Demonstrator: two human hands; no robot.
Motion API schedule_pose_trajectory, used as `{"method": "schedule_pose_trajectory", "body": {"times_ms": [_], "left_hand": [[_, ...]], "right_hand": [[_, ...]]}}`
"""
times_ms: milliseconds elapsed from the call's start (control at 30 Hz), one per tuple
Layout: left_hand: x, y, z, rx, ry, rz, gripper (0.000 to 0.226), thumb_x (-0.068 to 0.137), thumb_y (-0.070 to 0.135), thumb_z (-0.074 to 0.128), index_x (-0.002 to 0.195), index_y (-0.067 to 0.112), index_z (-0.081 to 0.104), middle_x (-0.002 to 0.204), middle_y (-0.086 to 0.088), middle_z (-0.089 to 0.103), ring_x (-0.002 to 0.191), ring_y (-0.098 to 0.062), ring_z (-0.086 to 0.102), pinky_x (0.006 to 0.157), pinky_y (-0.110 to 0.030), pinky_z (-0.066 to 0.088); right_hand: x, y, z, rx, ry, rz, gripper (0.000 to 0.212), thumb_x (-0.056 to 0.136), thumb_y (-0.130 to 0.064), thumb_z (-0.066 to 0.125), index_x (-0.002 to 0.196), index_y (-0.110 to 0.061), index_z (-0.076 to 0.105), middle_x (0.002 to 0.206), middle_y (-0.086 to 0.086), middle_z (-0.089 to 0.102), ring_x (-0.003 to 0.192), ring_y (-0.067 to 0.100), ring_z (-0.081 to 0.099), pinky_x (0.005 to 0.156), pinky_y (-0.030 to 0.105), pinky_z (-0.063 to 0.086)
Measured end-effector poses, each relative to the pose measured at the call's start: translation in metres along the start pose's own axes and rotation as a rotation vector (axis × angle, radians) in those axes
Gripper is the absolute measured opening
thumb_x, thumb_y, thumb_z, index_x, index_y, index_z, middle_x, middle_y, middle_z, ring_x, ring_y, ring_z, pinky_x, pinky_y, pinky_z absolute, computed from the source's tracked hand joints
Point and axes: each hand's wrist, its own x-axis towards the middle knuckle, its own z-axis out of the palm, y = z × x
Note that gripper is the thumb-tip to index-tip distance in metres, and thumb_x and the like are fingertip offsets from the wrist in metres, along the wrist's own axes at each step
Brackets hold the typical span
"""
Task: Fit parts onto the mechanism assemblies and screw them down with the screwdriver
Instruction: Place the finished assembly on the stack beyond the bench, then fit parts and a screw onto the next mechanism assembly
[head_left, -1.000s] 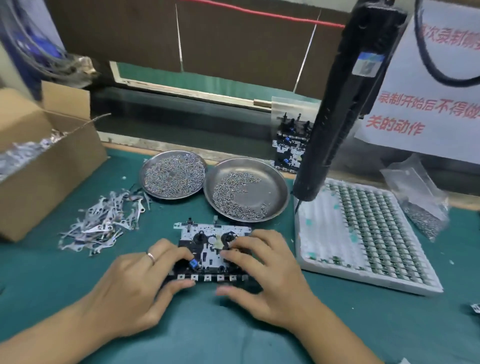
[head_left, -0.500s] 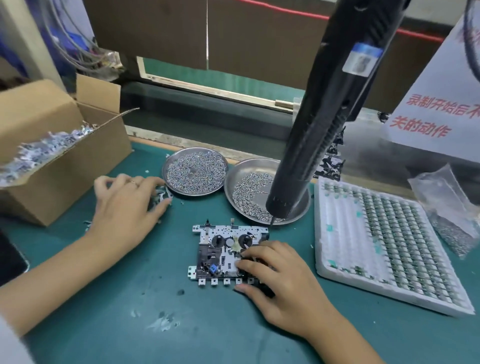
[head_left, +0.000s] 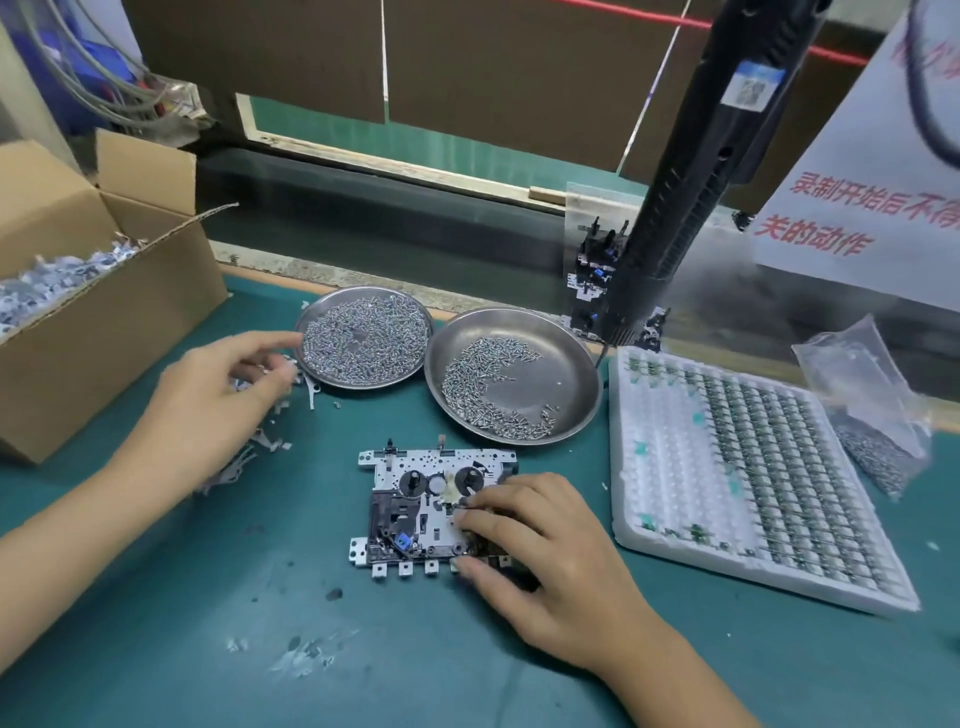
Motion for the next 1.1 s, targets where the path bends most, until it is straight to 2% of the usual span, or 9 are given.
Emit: {"method": "schedule_pose_trajectory", "body": {"times_ms": [200, 267, 333, 400, 500, 667, 800, 934, 1100], "left_hand": [[-0.007, 0.009, -0.003, -0.118, -0.043, -0.019, 0.043, 0.09, 0.012, 0.063, 0.083, 0.055, 0.065, 0.082, 0.014, 0.063, 0.078, -0.014, 0.058, 0.081, -0.042, 0.048], [-0.012, 0.016, 0.0, -0.201, -0.06, 0.01, 0.041, 0.089, 0.01, 0.063, 0.082, 0.05, 0.066, 0.081, 0.014, 0.063, 0.079, -0.011, 0.06, 0.08, -0.034, 0.048], [-0.023, 0.029, 0.007, -0.357, -0.128, 0.062, 0.038, 0.087, 0.01, 0.063, 0.083, 0.048, 0.066, 0.082, 0.016, 0.064, 0.078, -0.001, 0.061, 0.074, -0.014, 0.048], [-0.039, 0.04, 0.018, -0.471, -0.241, 0.163, 0.028, 0.085, 0.019, 0.069, 0.088, 0.046, 0.065, 0.088, 0.016, 0.066, 0.084, 0.0, 0.063, 0.075, -0.008, 0.046], [-0.058, 0.051, 0.039, -0.417, -0.353, 0.397, 0.013, 0.086, 0.03, 0.06, 0.097, 0.037, 0.062, 0.096, 0.012, 0.065, 0.092, -0.006, 0.064, 0.083, -0.017, 0.048], [-0.062, 0.046, 0.058, -0.315, -0.301, 0.718, 0.024, 0.089, 0.001, 0.06, 0.106, 0.018, 0.063, 0.105, 0.012, 0.063, 0.098, -0.01, 0.063, 0.087, -0.022, 0.048], [-0.065, 0.038, 0.061, -0.32, -0.267, 0.743, 0.02, 0.085, 0.008, 0.066, 0.101, 0.018, 0.069, 0.102, 0.007, 0.066, 0.093, -0.013, 0.065, 0.083, -0.027, 0.05], [-0.063, 0.036, 0.061, -0.291, -0.277, 0.686, 0.019, 0.082, 0.018, 0.068, 0.101, 0.018, 0.07, 0.095, 0.004, 0.067, 0.086, -0.015, 0.063, 0.078, -0.028, 0.05], [-0.063, 0.035, 0.062, -0.283, -0.272, 0.692, 0.029, 0.082, 0.013, 0.07, 0.111, 0.012, 0.065, 0.098, 0.003, 0.067, 0.085, -0.013, 0.062, 0.079, -0.026, 0.048]], "right_hand": [[0.001, -0.002, 0.0, 0.095, 0.245, 0.07, 0.021, 0.093, -0.014, 0.055, 0.1, -0.002, 0.071, 0.1, 0.005, 0.067, 0.091, 0.018, 0.06, 0.08, 0.034, 0.047], [0.002, -0.005, 0.0, 0.162, 0.308, 0.11, 0.021, 0.093, -0.014, 0.055, 0.098, -0.001, 0.071, 0.1, 0.004, 0.066, 0.092, 0.017, 0.061, 0.08, 0.032, 0.048], [0.006, -0.009, -0.002, 0.258, 0.351, 0.17, 0.021, 0.093, -0.014, 0.054, 0.101, -0.002, 0.07, 0.102, 0.002, 0.065, 0.096, 0.014, 0.062, 0.085, 0.026, 0.048], [0.013, -0.012, -0.004, 0.379, 0.343, 0.257, 0.021, 0.093, -0.014, 0.055, 0.108, -0.007, 0.069, 0.105, 0.0, 0.066, 0.101, 0.012, 0.062, 0.089, 0.023, 0.047], [0.024, -0.017, -0.005, 0.578, 0.224, 0.43, 0.024, 0.093, -0.016, 0.057, 0.115, -0.017, 0.066, 0.11, -0.006, 0.068, 0.106, 0.009, 0.062, 0.093, 0.025, 0.047], [0.021, -0.017, -0.005, 0.606, 0.162, 0.467, 0.021, 0.088, -0.016, 0.061, 0.106, -0.014, 0.072, 0.099, -0.007, 0.073, 0.093, 0.01, 0.064, 0.085, 0.021, 0.047], [0.016, -0.014, -0.004, 0.582, 0.192, 0.49, 0.018, 0.083, -0.014, 0.066, 0.098, -0.012, 0.075, 0.088, -0.003, 0.073, 0.085, 0.015, 0.064, 0.078, 0.021, 0.048], [0.017, -0.012, -0.001, 0.604, 0.186, 0.513, 0.019, 0.082, -0.009, 0.067, 0.096, -0.018, 0.075, 0.087, -0.01, 0.073, 0.083, 0.005, 0.064, 0.076, 0.014, 0.045], [0.019, -0.014, -0.002, 0.834, 0.259, 0.592, 0.021, 0.081, -0.005, 0.07, 0.089, -0.023, 0.076, 0.088, -0.006, 0.075, 0.086, 0.009, 0.069, 0.077, 0.016, 0.05]]}}
